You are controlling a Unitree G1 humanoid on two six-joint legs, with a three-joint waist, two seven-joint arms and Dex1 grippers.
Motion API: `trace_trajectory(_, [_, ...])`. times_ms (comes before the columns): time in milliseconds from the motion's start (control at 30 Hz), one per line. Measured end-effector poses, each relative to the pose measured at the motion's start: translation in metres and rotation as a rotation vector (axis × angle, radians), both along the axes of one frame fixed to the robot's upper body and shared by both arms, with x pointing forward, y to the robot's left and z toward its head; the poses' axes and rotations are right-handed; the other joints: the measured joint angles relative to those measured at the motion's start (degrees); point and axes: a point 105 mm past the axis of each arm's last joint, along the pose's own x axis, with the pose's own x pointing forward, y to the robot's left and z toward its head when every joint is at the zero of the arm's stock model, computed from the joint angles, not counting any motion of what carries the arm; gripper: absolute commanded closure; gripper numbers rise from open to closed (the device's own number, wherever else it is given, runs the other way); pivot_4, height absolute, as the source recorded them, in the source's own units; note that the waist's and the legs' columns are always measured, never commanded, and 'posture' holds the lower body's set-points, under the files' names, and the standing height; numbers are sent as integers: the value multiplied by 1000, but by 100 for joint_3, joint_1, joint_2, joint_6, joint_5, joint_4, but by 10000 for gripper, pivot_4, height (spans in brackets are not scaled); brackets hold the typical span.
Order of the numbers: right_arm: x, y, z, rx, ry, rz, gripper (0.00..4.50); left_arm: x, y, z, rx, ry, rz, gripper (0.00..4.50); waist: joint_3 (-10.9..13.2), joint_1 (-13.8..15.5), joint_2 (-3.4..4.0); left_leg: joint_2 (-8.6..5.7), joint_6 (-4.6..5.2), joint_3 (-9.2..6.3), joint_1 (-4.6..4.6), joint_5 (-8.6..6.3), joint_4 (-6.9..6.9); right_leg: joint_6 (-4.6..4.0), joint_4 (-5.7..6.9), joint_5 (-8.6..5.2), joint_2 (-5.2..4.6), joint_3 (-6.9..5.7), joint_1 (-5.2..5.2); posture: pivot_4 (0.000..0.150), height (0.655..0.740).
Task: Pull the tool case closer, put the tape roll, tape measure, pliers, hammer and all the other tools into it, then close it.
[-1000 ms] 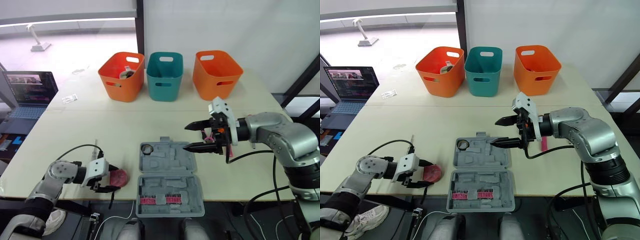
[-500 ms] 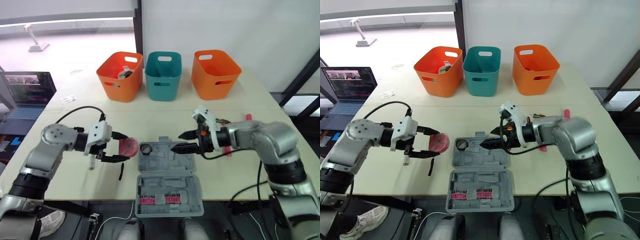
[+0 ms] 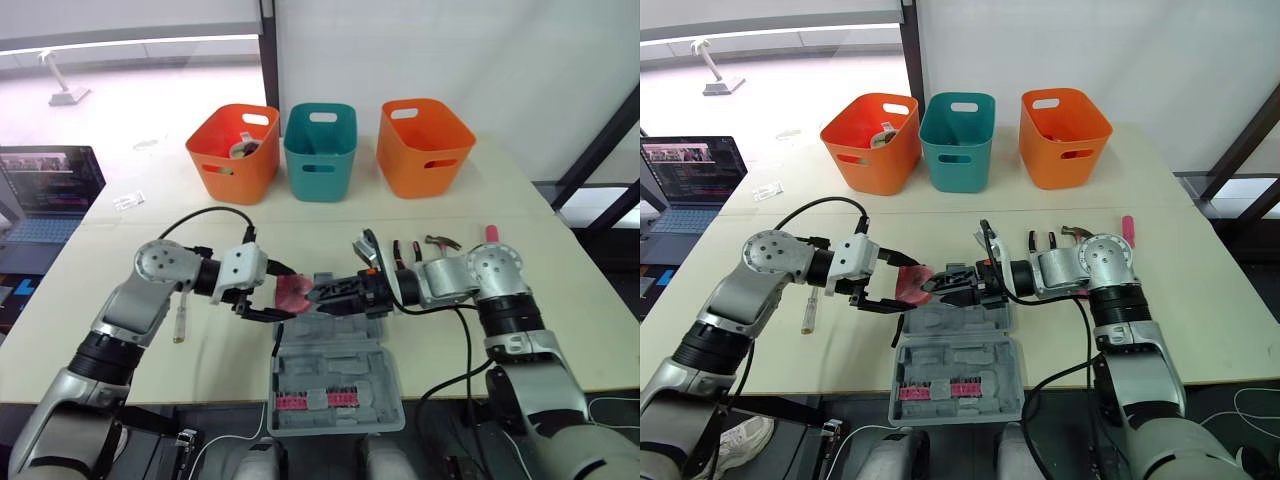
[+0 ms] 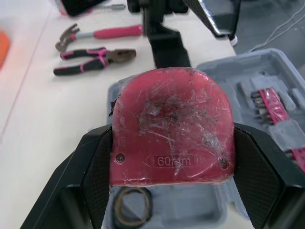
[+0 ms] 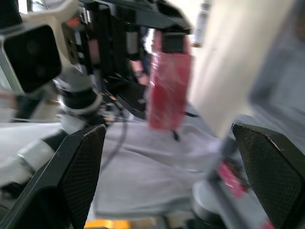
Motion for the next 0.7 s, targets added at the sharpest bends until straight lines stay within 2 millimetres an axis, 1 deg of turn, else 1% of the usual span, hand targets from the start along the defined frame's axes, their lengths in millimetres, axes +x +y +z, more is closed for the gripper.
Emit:
trace_trajectory(33, [0,1,2,8,3,-4,0,0,-2,0,-9,2,-4,15193,0,3,0,0,0,1,0,0,1,0,-1,0,0,0,1,1500,7400])
trace_trajectory(133, [4,4,8,23,-1,-49,8873,-2,-5,-5,-9,16,-13,15194,0,7,0,0,0,0,-1,0,2,0,-1,0,0,0,1,1500,7400])
trace_trajectory(233, [8,2,3,14,36,-119,22859,-4,-8,-4,-13,8,-19,15194,0,5,0,0,0,1,-1,0,2,0,-1,0,-1,1,1,1500,7400])
trace_trajectory(333, [9,0,-4,-11,54,-153,37531,-5,-9,-2,-14,-1,-21,15194,0,-2,0,1,0,1,-1,0,2,0,0,0,0,2,1,1500,7400])
trace_trajectory(367, [9,1,-4,-15,51,-155,40537,-4,-9,-2,-14,-1,-20,15194,0,-9,1,2,1,2,-1,0,2,0,0,0,2,3,0,1500,7400])
trace_trajectory(400, [9,1,-4,-17,49,-157,40443,-4,-9,-2,-13,-1,-18,15194,0,-11,1,6,1,2,-1,0,2,0,1,0,5,3,-1,1500,7400])
trace_trajectory(467, [10,0,-3,-18,46,-161,40443,-4,-9,-2,-20,7,-9,4567,0,-3,1,9,1,2,-1,0,2,0,0,0,8,3,-1,1500,7400])
trace_trajectory(500, [9,0,-1,-5,46,-156,40443,-3,-8,-3,-20,17,0,388,0,-1,1,9,1,2,-1,0,2,0,0,0,8,3,-1,1500,7400])
trace_trajectory(567, [7,-1,4,18,37,-136,40443,-3,-7,-4,-17,29,8,0,0,2,1,9,1,3,-1,0,2,0,-1,0,8,4,-1,1500,7400])
trace_trajectory(633, [7,-8,10,17,19,-129,40443,-2,-2,-5,-8,37,25,0,0,3,1,9,1,3,-1,0,2,0,-1,0,8,4,-1,1500,7400])
trace_trajectory(667, [8,-16,10,5,14,-136,40443,-4,1,-5,-13,44,33,0,0,4,1,9,1,4,-1,0,2,0,-2,0,8,4,-1,1500,7400])
trace_trajectory(700, [9,-29,10,-19,16,-156,40443,-6,6,-5,-13,55,47,0,0,11,1,10,1,4,-3,0,2,0,-4,0,8,4,-1,1500,7400])
